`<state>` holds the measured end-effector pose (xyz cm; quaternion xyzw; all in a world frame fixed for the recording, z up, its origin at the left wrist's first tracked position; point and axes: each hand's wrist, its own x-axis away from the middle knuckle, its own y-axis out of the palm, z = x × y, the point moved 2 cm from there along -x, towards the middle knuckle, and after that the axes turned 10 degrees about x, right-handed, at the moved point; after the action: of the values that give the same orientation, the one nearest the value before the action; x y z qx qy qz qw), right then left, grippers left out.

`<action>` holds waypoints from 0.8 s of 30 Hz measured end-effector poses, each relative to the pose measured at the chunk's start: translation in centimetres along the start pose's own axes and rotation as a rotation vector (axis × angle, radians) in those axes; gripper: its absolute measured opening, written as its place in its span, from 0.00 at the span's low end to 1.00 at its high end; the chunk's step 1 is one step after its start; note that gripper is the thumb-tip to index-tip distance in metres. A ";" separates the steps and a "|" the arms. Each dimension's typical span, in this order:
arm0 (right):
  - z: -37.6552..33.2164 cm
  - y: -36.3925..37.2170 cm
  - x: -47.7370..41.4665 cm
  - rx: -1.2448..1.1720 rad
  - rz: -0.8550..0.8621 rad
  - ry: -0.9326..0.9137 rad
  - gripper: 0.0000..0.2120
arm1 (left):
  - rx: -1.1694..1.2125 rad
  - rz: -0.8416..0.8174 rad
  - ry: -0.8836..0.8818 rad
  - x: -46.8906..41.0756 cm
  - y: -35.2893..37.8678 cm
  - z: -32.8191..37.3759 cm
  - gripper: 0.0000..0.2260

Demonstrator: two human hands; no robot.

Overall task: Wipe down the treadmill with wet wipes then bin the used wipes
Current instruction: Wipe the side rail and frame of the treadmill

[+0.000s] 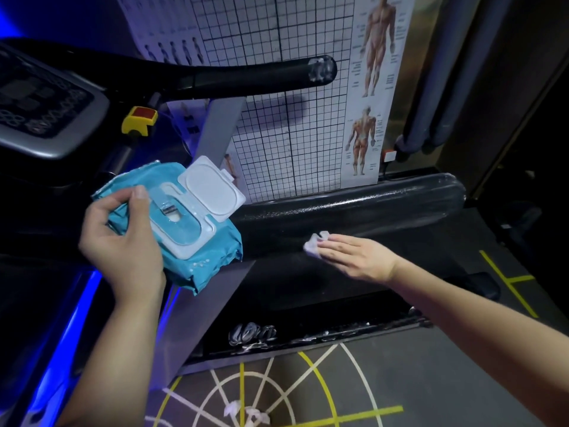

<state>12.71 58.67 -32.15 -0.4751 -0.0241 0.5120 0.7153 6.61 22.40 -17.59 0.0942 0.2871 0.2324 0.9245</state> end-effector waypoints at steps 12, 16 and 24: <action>-2.5 -5.0 3.2 0.116 -0.165 0.519 0.18 | 0.061 0.071 -0.005 -0.9 0.5 -0.4 0.02; -8.3 -1.4 -6.3 0.051 -0.169 0.451 0.19 | 0.061 0.022 0.021 -0.5 2.2 0.0 0.02; -3.9 -0.1 -5.5 0.065 -0.340 0.468 0.24 | 0.034 0.011 0.049 -2.0 1.6 -0.6 0.05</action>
<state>12.22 51.91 -31.73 -0.5464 0.0788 0.2616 0.7917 4.24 22.89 -16.60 0.1057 0.3133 0.2351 0.9140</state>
